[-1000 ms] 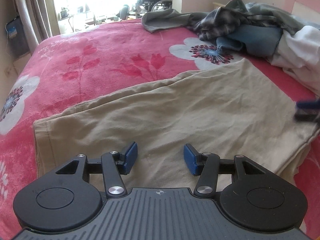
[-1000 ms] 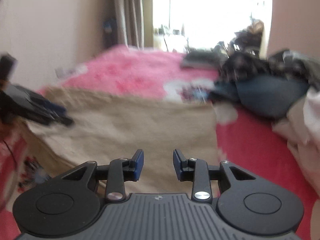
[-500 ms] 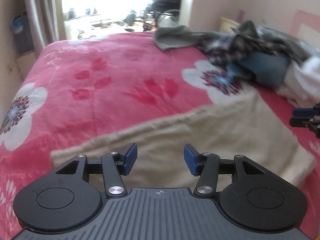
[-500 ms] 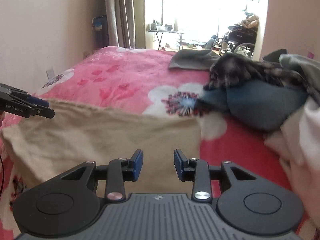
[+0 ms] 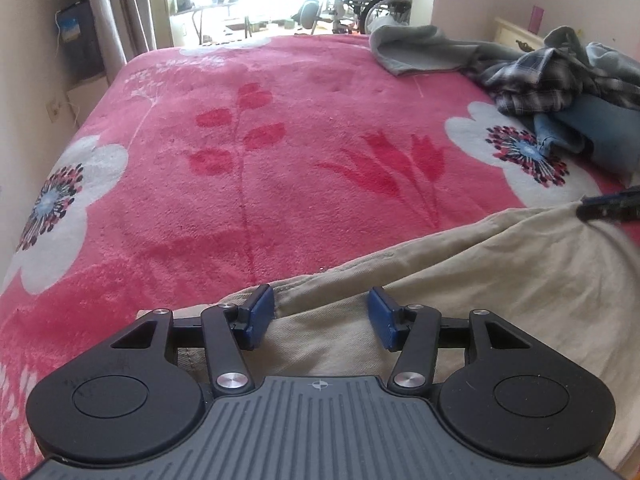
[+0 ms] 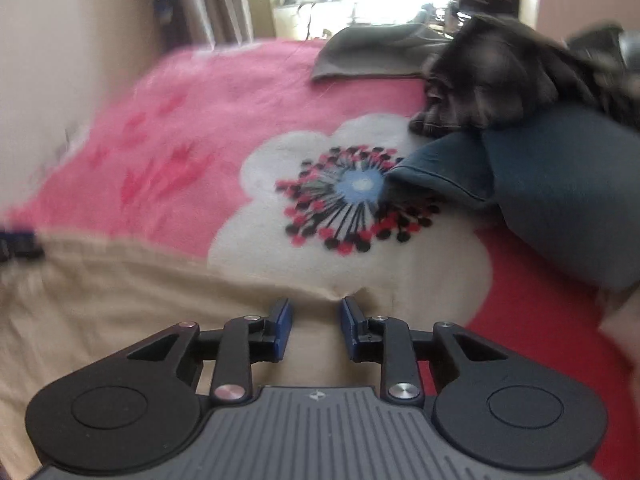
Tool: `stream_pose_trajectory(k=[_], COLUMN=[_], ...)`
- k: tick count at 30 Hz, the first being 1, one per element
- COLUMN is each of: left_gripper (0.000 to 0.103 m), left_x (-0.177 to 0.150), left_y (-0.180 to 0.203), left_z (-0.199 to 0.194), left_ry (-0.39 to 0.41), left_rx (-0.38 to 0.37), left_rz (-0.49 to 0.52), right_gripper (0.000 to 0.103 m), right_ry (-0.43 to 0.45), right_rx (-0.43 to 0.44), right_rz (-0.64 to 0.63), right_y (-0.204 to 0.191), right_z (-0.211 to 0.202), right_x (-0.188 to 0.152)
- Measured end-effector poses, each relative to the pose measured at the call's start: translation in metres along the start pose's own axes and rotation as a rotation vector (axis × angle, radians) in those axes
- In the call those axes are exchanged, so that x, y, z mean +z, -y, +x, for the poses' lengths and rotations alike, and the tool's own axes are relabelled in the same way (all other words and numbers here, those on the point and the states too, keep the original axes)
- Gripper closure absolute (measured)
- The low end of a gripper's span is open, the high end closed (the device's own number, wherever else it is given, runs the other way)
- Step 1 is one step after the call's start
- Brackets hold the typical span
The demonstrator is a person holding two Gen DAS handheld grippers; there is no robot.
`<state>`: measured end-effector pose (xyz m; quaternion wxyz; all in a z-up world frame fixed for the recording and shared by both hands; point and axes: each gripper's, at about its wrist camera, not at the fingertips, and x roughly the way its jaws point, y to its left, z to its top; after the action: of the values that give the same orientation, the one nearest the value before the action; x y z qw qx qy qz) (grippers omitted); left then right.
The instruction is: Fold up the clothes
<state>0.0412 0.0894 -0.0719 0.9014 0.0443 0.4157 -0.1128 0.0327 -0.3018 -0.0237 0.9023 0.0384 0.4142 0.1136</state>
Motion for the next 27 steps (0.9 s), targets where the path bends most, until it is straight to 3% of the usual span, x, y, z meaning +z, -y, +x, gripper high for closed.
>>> stream_pose_trajectory(k=[4,8,16,27], left_gripper=[0.050,0.050,0.050,0.050], left_x=[0.002,0.002,0.007,0.009], left_y=[-0.001,0.002,0.017,0.058], left_z=[-0.001,-0.006,-0.025,-0.026], left_ry=[0.001,0.014,0.086,0.074], left_rx=[-0.009,0.001,0.032,-0.086], left_rz=[0.003,0.025,0.097,0.131], right_gripper=[0.073,0.066,0.061,0.063], right_ry=[-0.029,-0.045,-0.172,-0.299], right_rx=[0.029,0.109,0.259,0.463], right_rz=[0.098,0.231,0.544,0.724], right_y=[0.022,0.047,0.093,0.111], right_z=[0.016,-0.019,-0.044,-0.034], right_x=[0.005,-0.005,-0.070,-0.121])
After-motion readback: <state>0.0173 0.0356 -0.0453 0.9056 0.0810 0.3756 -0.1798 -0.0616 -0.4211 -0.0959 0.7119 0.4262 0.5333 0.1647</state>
